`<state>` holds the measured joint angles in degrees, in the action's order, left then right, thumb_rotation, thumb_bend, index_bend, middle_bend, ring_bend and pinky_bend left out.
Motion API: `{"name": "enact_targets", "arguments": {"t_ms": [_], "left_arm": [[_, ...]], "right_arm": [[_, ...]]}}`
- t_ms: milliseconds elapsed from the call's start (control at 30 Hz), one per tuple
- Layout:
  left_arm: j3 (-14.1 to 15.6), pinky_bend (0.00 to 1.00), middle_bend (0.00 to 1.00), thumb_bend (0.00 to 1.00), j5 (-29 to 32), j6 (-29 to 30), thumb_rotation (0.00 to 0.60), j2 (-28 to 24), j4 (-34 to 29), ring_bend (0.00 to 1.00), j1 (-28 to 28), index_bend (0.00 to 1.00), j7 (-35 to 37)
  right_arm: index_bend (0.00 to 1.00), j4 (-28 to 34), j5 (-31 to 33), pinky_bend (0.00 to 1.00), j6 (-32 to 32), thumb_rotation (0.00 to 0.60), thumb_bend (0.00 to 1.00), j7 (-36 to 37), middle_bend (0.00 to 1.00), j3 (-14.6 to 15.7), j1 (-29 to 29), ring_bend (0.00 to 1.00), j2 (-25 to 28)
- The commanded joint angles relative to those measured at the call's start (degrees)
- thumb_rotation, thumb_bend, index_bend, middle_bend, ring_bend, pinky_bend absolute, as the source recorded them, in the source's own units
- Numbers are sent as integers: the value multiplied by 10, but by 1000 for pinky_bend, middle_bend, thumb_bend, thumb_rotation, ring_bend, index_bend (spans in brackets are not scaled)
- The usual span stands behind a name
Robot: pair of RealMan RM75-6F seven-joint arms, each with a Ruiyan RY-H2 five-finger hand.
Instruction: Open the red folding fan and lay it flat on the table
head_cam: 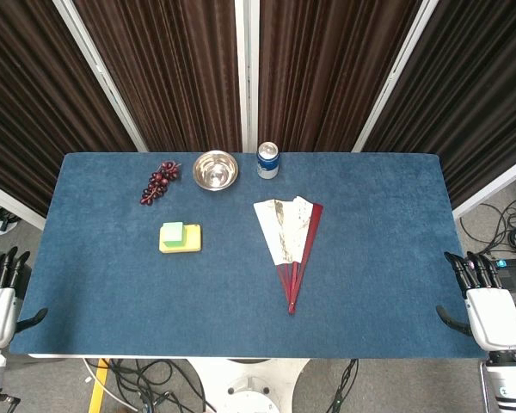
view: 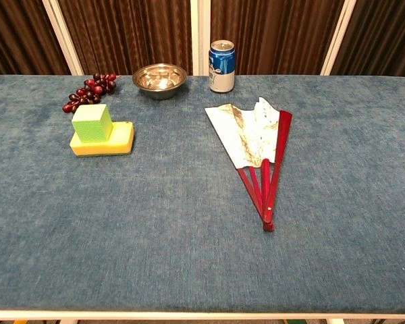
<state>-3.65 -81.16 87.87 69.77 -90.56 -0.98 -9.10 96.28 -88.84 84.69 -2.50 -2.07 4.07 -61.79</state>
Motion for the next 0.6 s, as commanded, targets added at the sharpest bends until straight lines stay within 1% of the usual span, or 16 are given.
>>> {"name": "enact_targets", "arguments": {"t_ms": [33,300,400,500,600], "left_arm": [[1,46,66,0,0,-1,600,1,1,15,0,113,1],[1,46,66,0,-2,2,600,1,0,15,0,113,0],[1,46,66,0,-1,2,600,1,-2,15,1,113,-2],[1,46,66,0,-1,1,600,0,-2,15,0,113,-3],[0,46,66,0,-1,3,600,1,-3,15,0,113,-3]], "right_arm": [[53,0,0,0,1,600,122,0,122,1,-1,0,0],[53,-3,-2,0,0,600,122,5,122,3,-1,0,-1],[53,-7,-4,0,-10,600,122,9,124,1,7,0,-3],[53,-13,-6,0,-40,600,122,10,135,-9,33,0,-7],[102,-26,-4,0,-91,600,122,16,180,-25,77,0,-19]]}}
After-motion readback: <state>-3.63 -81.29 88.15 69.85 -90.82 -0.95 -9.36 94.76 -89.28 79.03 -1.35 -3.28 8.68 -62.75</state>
